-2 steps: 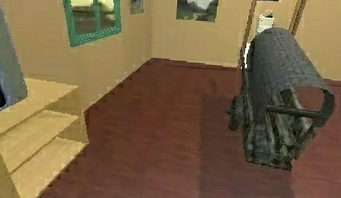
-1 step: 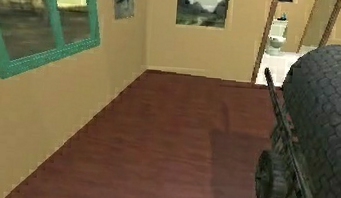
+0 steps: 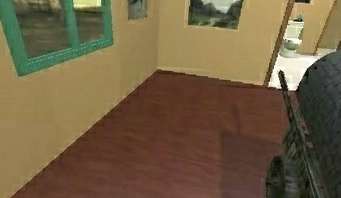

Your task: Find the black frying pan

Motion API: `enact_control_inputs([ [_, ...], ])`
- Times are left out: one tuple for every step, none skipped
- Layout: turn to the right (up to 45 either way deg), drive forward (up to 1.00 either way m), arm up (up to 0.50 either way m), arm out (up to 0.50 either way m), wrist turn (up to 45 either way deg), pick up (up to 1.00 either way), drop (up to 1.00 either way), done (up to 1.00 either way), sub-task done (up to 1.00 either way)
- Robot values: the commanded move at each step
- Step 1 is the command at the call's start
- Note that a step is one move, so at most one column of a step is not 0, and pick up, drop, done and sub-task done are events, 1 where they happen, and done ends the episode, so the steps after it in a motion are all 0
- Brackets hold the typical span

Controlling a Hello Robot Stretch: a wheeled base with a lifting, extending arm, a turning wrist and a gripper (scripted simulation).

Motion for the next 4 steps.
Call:
enact_control_inputs([
  [0.0, 0.9, 0.0, 0.0, 0.0, 0.0, 0.0, 0.0, 0.0],
  [24.0, 0.0, 0.0, 0.0, 0.0, 0.0, 0.0, 0.0, 0.0],
  [0.0, 1.0, 0.0, 0.0, 0.0, 0.0, 0.0, 0.0, 0.0],
  [0.0, 0.8, 0.0, 0.0, 0.0, 0.0, 0.0, 0.0, 0.0],
])
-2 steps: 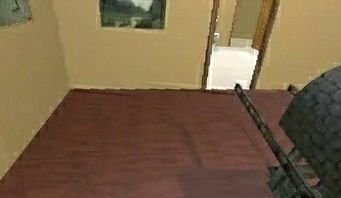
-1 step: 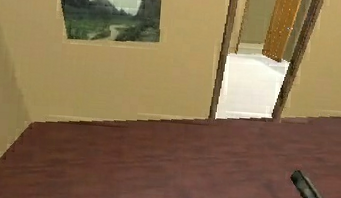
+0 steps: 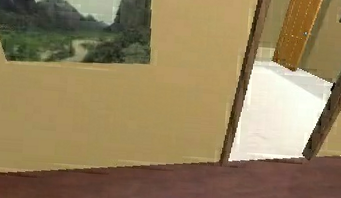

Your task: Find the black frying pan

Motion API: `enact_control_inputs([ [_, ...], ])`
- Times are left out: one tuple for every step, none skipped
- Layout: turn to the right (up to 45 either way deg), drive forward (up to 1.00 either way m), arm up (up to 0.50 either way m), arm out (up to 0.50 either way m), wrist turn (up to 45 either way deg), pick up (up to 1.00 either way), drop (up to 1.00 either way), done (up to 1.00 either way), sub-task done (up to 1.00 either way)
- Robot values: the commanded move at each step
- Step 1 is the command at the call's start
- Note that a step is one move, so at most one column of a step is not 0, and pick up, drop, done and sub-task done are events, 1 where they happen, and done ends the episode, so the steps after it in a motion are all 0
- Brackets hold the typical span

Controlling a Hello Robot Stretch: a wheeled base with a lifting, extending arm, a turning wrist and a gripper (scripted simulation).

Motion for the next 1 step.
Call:
enact_control_inputs([
  [33.0, 0.0, 0.0, 0.0, 0.0, 0.0, 0.0, 0.0, 0.0],
])
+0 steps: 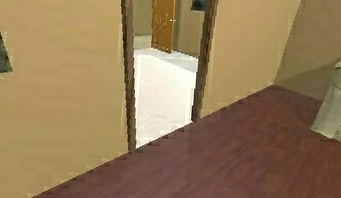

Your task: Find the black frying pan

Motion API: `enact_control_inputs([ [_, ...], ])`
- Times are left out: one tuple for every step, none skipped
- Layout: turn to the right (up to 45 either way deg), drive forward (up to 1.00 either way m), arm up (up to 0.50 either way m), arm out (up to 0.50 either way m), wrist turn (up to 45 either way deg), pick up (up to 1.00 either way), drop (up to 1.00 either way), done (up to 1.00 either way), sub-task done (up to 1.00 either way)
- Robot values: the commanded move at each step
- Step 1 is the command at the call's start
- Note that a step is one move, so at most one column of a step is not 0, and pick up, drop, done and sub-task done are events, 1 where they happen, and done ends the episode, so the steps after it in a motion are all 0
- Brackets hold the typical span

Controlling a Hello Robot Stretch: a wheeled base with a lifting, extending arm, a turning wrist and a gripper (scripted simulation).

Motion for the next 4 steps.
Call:
enact_control_inputs([
  [0.0, 0.5, 0.0, 0.0, 0.0, 0.0, 0.0, 0.0, 0.0],
  [45.0, 0.0, 0.0, 0.0, 0.0, 0.0, 0.0, 0.0, 0.0],
  [0.0, 1.0, 0.0, 0.0, 0.0, 0.0, 0.0, 0.0, 0.0],
  [45.0, 0.0, 0.0, 0.0, 0.0, 0.0, 0.0, 0.0, 0.0],
])
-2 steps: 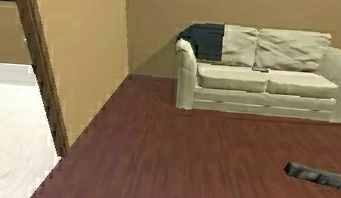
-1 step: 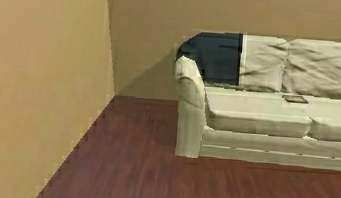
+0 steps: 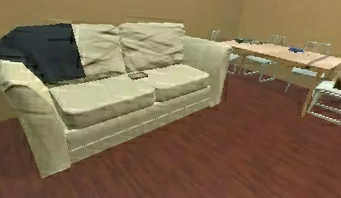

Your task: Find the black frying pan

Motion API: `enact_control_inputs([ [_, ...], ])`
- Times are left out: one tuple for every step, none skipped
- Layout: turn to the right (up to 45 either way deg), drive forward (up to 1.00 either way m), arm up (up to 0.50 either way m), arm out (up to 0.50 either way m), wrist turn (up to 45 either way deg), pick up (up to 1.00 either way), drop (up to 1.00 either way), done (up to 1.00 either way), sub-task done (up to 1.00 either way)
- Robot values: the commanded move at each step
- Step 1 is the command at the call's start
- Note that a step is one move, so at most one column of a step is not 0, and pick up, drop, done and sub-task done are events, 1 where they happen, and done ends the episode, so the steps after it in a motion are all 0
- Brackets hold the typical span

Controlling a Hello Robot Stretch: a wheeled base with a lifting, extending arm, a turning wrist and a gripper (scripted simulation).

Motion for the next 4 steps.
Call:
enact_control_inputs([
  [24.0, 0.0, 0.0, 0.0, 0.0, 0.0, 0.0, 0.0, 0.0],
  [0.0, 1.0, 0.0, 0.0, 0.0, 0.0, 0.0, 0.0, 0.0],
  [3.0, 0.0, 0.0, 0.0, 0.0, 0.0, 0.0, 0.0, 0.0],
  [0.0, 0.55, 0.0, 0.0, 0.0, 0.0, 0.0, 0.0, 0.0],
])
